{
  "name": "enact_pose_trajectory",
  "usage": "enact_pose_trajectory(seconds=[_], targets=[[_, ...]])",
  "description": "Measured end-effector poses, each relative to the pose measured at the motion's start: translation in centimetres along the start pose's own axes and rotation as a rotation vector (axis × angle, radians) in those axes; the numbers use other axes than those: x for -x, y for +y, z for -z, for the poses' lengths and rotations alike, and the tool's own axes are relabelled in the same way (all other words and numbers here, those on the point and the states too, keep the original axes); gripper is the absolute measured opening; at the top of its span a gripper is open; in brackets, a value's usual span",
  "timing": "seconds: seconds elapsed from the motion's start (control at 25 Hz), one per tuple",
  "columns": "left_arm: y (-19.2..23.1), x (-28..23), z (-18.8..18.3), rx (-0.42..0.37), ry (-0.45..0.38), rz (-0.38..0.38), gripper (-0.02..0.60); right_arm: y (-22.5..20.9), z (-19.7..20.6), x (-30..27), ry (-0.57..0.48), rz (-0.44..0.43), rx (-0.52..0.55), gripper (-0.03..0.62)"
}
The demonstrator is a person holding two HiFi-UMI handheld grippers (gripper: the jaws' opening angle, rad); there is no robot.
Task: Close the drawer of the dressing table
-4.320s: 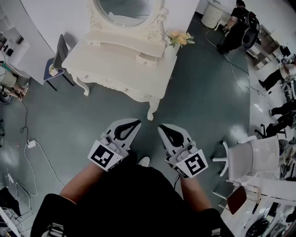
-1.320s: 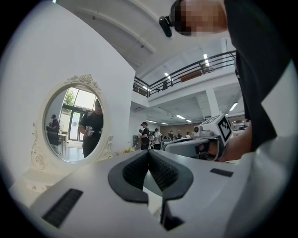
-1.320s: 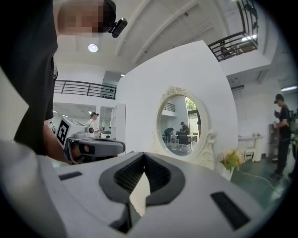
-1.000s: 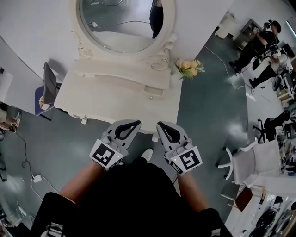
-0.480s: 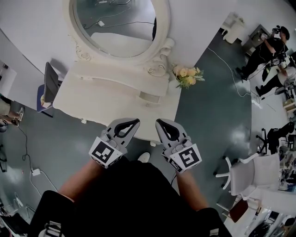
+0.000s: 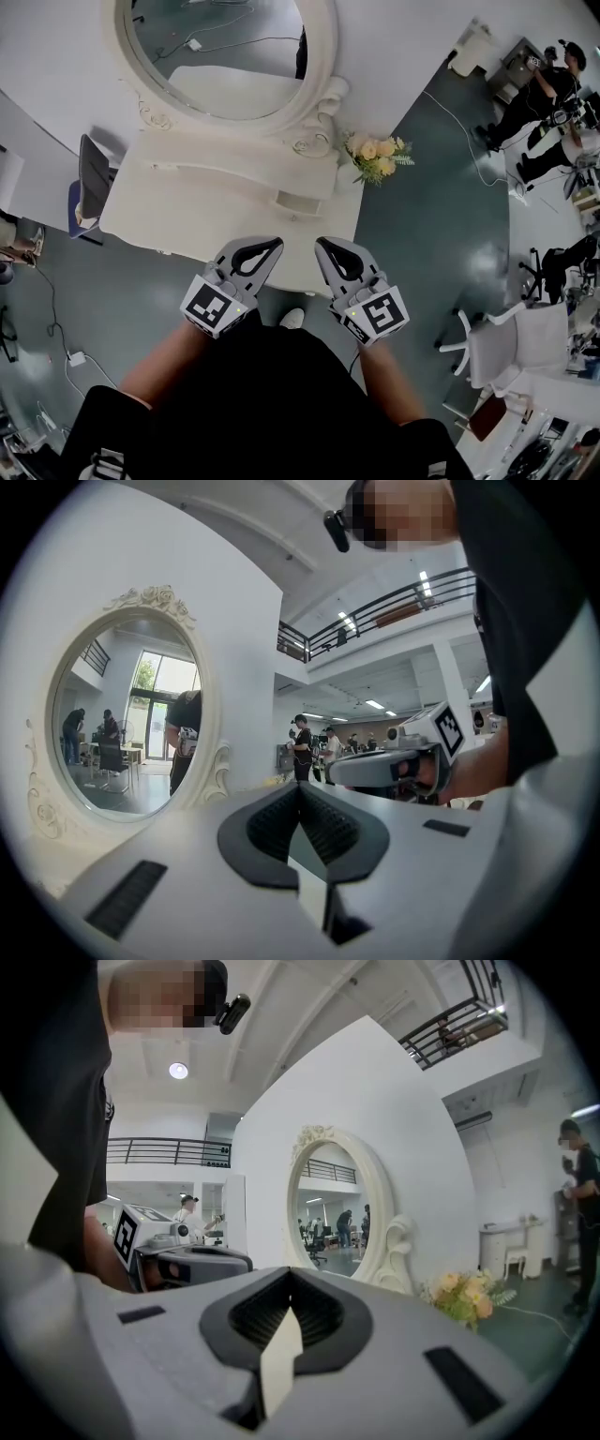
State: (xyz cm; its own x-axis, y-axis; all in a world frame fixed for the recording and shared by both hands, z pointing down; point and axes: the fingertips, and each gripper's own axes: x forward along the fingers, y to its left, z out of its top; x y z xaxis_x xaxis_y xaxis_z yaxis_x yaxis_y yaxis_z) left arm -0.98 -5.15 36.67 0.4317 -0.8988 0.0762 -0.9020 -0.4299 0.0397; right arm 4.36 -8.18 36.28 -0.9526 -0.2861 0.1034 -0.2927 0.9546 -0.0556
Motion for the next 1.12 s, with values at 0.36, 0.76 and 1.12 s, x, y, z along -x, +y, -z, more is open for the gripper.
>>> enact_pose_trajectory(seconds=[0.36, 0.76, 1.12], targets=[[5.5, -2.1, 2.2, -0.029, 0.010, 0.125, -0.006, -3.5, 3.6, -4.7, 0.096, 0.146, -0.056, 0.003], [10.5, -4.4, 5.6, -0.023, 0.020, 0.238, -0.006, -6.8, 13.4, -9.1, 0.272, 0.305, -0.204, 0.008], [11.4, -6.1, 7.4, -0.011, 0.035, 0.369, -0.006, -8.0, 21.7, -10.0, 0.404, 0.476, -0.367, 0.040]])
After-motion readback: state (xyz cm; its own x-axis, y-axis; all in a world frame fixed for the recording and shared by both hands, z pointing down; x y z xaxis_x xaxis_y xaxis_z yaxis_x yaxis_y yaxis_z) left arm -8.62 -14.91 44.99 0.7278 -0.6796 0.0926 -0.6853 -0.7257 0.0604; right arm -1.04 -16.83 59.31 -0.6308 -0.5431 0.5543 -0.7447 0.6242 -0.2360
